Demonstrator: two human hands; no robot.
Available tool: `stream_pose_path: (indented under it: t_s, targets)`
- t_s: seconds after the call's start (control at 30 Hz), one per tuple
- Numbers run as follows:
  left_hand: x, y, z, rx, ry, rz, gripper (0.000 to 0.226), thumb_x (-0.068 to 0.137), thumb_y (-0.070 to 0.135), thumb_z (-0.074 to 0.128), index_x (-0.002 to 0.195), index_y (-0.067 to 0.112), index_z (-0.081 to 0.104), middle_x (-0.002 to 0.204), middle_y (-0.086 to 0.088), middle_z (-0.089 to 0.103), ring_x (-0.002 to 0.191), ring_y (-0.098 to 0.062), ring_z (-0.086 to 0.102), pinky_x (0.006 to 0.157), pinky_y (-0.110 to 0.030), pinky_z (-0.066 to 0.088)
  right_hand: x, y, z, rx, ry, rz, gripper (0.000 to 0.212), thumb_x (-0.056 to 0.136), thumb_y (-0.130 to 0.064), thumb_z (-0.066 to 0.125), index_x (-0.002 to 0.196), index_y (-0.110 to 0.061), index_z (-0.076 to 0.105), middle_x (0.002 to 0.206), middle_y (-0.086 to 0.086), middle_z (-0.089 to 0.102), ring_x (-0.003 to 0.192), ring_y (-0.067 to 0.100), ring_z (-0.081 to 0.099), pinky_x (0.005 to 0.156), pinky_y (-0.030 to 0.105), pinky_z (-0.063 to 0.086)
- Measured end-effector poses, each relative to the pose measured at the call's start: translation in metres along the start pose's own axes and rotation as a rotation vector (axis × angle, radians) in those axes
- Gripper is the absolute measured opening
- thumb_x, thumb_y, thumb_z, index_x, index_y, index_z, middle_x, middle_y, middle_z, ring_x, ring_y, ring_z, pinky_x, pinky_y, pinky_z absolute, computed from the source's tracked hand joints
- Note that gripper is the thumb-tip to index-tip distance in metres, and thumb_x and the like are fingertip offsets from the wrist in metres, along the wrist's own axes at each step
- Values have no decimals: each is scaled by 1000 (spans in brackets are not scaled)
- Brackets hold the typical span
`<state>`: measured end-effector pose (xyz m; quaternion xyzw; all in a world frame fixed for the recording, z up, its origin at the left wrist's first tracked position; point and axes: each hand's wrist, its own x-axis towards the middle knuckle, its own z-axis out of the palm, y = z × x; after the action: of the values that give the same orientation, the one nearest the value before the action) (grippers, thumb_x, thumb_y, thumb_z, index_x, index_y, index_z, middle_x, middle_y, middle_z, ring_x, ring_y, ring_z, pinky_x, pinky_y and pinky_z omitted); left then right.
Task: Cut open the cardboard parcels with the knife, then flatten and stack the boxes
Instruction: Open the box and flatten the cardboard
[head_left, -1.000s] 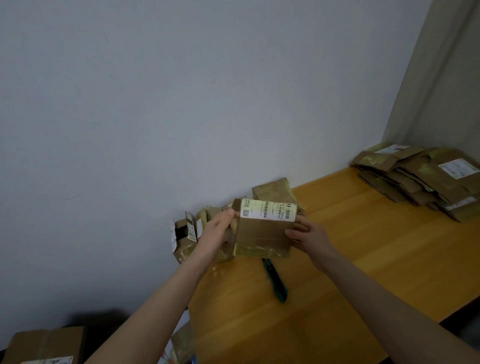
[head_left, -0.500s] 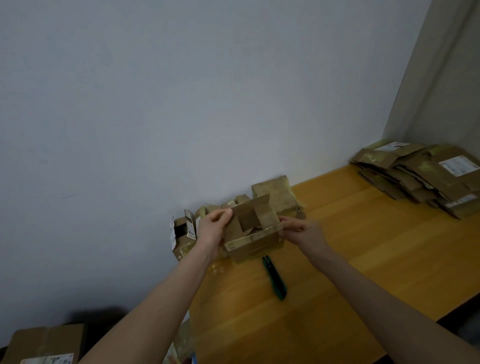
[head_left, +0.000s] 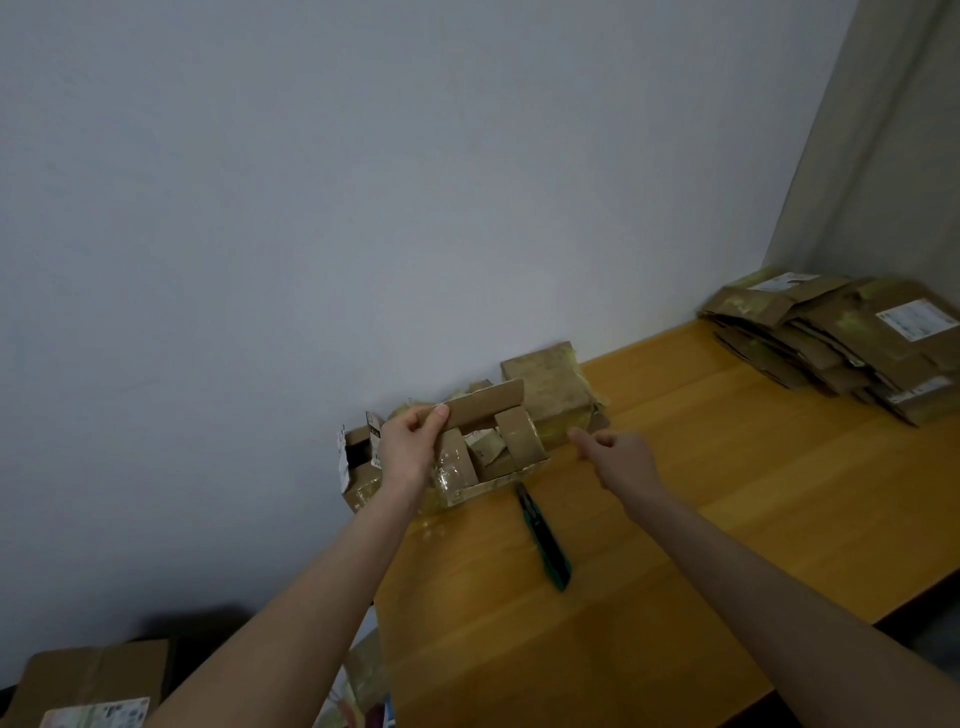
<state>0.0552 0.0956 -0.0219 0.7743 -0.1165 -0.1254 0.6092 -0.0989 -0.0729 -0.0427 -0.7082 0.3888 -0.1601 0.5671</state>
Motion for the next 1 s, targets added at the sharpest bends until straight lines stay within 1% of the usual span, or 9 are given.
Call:
stream_pose_path:
  t_s: [0.1,0.17,0.33,0.47,0.6,0.73,0.83,0.9,1.0]
  targets:
    - [2,0,-2,24,3,33,16,96,20,58,98,9,69,80,-3,64,64,-10,56,46,-11,40,4,-6,-3,11,-10,15,19,90,-11,65,72,-8,66,74,-1,61,66,12,57,66,28,53]
    - [2,-2,-4,18,5,30,17,95,20,59,99,8,70,83,-5,66,67,-12,58,51,-16,44,6,-6,-4,39,-23,67,11,89,-2,64,82,-8,70,88,2,63,78,13,60,75,28,56]
    - [0,-7,-4,66,-8,36,16,94,21,61,101,10,70,82,-4,65,67,-12,56,58,-23,44,8,3,-6,-109,44,101,16,88,0,63,93,-11,74,94,4,68,86,18,65,84,37,57]
    - [-3,-8,-3,86,-25,52,17,94,21,61,102,10,71,81,-1,67,73,-13,59,68,-28,48,8,5,-6,-165,-16,90,28,88,-1,63,115,-8,68,112,6,65,103,19,60,89,31,51]
    - [-4,-7,-1,112,-45,66,10,93,24,62,94,18,71,82,0,68,79,-18,63,76,-33,52,5,5,-4,-57,40,70,9,88,-5,67,94,2,70,79,13,69,68,20,68,73,36,60]
    - [-5,-5,-1,133,-59,65,14,93,24,63,97,15,72,81,-1,68,75,-16,62,74,-33,52,2,7,-4,-334,65,-22,39,92,-35,62,71,-2,68,57,5,62,51,16,59,54,29,48]
    - [-6,-3,1,143,-54,82,16,92,25,63,98,13,72,78,-3,68,70,-16,60,65,-31,50,6,4,1,-544,-25,-40,25,98,-22,51,100,-9,72,94,10,71,63,16,58,50,24,38]
    - [-7,-2,2,148,-57,82,14,92,25,64,96,15,72,73,-1,66,64,-14,57,59,-28,45,5,0,6,-559,-65,-26,34,95,-6,49,124,-17,64,114,8,67,76,18,65,52,27,48]
    - [-8,1,4,154,-64,98,8,92,26,64,91,22,71,72,1,66,64,-14,57,61,-29,48,6,-3,7,-494,23,-16,20,94,-16,60,79,-15,74,73,4,71,66,17,69,67,37,60]
